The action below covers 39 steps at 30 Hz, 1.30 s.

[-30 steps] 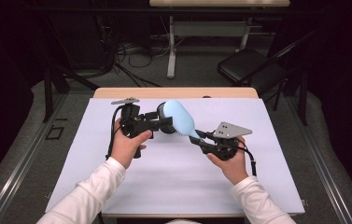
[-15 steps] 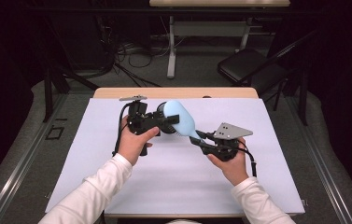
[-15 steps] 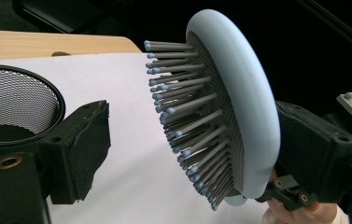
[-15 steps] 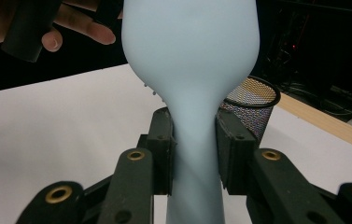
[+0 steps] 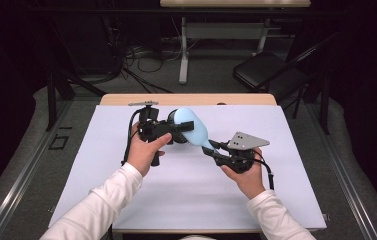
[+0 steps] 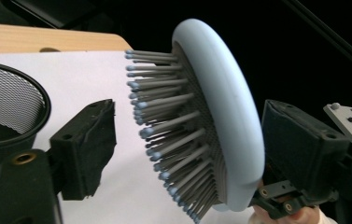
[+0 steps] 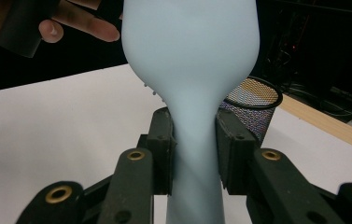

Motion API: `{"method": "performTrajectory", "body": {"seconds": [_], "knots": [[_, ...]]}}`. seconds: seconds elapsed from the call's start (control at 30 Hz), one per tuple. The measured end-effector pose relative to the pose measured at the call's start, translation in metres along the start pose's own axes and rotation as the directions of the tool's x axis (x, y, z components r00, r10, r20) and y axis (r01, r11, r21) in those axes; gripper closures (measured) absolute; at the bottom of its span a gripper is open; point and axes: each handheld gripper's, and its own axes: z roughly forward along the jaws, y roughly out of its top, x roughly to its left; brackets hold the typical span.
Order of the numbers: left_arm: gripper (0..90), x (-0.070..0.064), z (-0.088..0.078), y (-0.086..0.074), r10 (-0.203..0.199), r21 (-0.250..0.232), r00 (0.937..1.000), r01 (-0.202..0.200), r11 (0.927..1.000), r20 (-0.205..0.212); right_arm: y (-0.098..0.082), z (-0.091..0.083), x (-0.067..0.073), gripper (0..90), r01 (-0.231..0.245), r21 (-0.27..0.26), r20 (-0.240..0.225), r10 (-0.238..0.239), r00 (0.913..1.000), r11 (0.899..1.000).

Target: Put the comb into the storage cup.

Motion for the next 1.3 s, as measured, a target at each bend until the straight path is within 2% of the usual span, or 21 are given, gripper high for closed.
{"method": "performTrajectory", "body": {"seconds": [0.57, 0.73, 1.07, 1.3], "knots": [[27.1, -0.0001, 0.0073, 0.0014, -0.052, 0.006, 0.9983, 0.051, 0.9987, 0.026, -0.0002, 0.003, 0.0012, 69.8, 0.003, 0.001, -0.009, -0.003, 1.0, 1.0], [27.6, 0.0011, 0.0092, 0.0013, -0.057, 0.016, 0.9983, 0.056, 0.9983, 0.016, -0.0003, 0.0039, 0.0021, 69.7, 0.006, 0.001, -0.009, -0.006, 0.9999, 1.0], [32.0, 0.002, 0.01, 0.0013, -0.103, 0.005, 0.9943, 0.103, 0.9947, 0.029, -0.001, 0.0047, 0.0032, 69.8, 0.01, 0.005, -0.008, -0.01, 0.9999, 1.0], [33.7, 0.0036, 0.0091, 0.0011, -0.109, 0.002, 0.9938, 0.109, 0.994, 0.021, -0.0016, 0.0055, 0.0034, 69.7, 0.011, 0.006, -0.009, -0.011, 0.9999, 1.0]]}}
